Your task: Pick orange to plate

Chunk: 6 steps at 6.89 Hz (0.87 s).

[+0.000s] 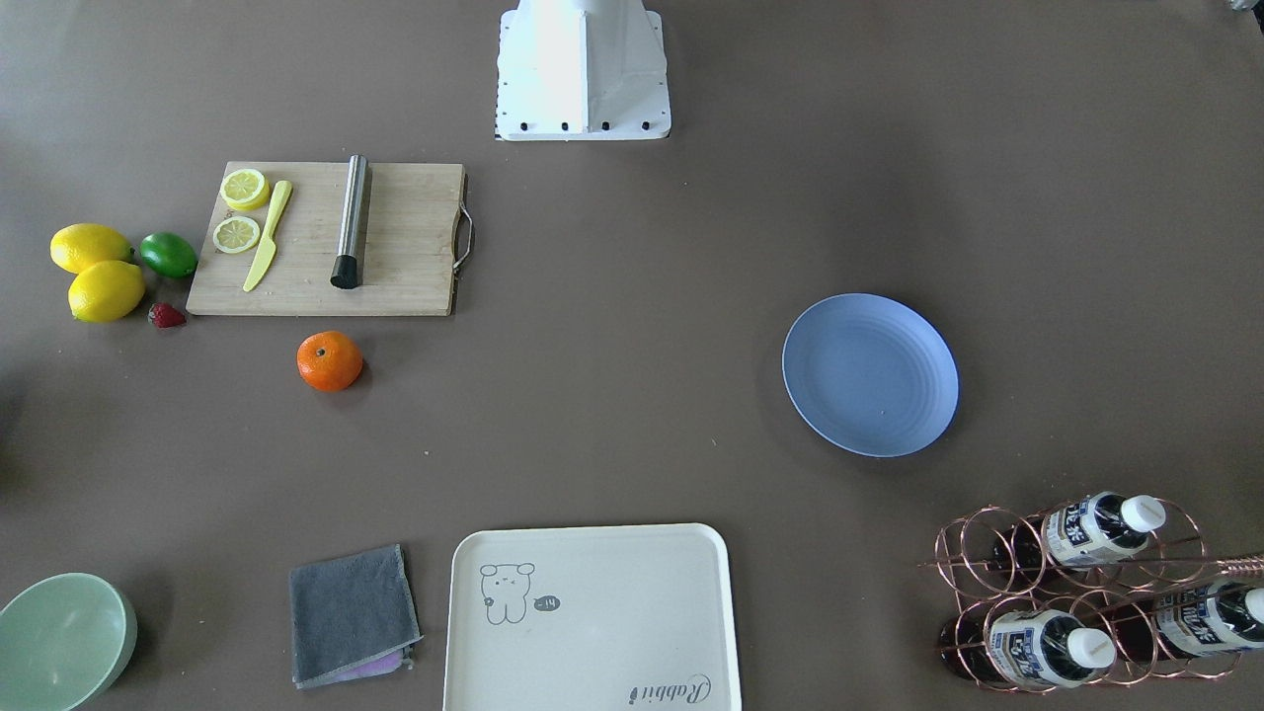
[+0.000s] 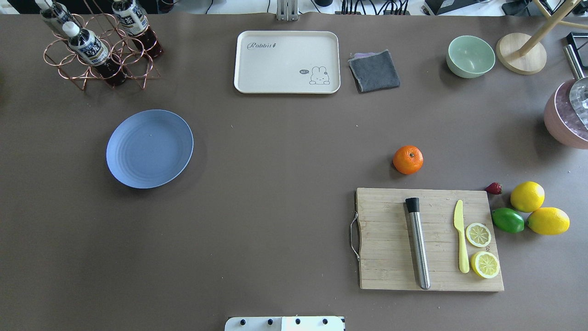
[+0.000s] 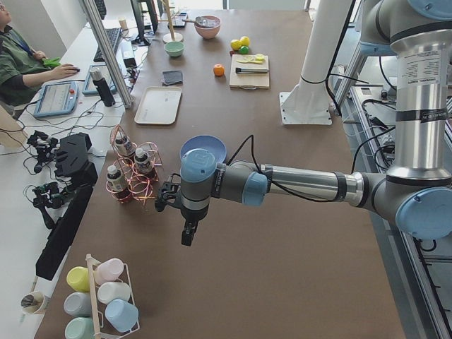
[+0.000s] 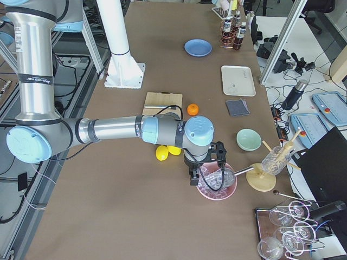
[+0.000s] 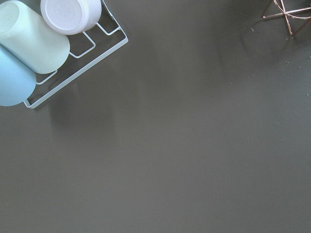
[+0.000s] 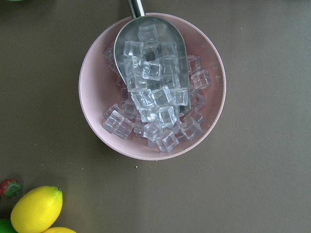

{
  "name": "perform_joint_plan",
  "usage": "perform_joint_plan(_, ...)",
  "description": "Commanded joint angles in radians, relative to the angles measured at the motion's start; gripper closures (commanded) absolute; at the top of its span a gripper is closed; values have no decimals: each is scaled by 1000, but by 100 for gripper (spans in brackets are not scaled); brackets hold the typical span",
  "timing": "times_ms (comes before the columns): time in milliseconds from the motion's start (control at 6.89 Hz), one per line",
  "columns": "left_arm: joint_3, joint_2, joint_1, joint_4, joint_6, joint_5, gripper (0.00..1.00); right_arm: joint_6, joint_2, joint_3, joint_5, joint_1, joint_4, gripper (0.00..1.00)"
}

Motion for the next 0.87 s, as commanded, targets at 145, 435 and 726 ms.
perform_joint_plan(145,-1,-4,0,0,0,-1,2,0,-1,-2,-1,0,0,0)
perform_joint_plan(435,-1,-8,0,2,1,0,2,0,-2,0,0,0,0,0)
perform_joint_plan(726,-6,-10,0,2,1,-1,2,0,-1,-2,-1,0,0,0)
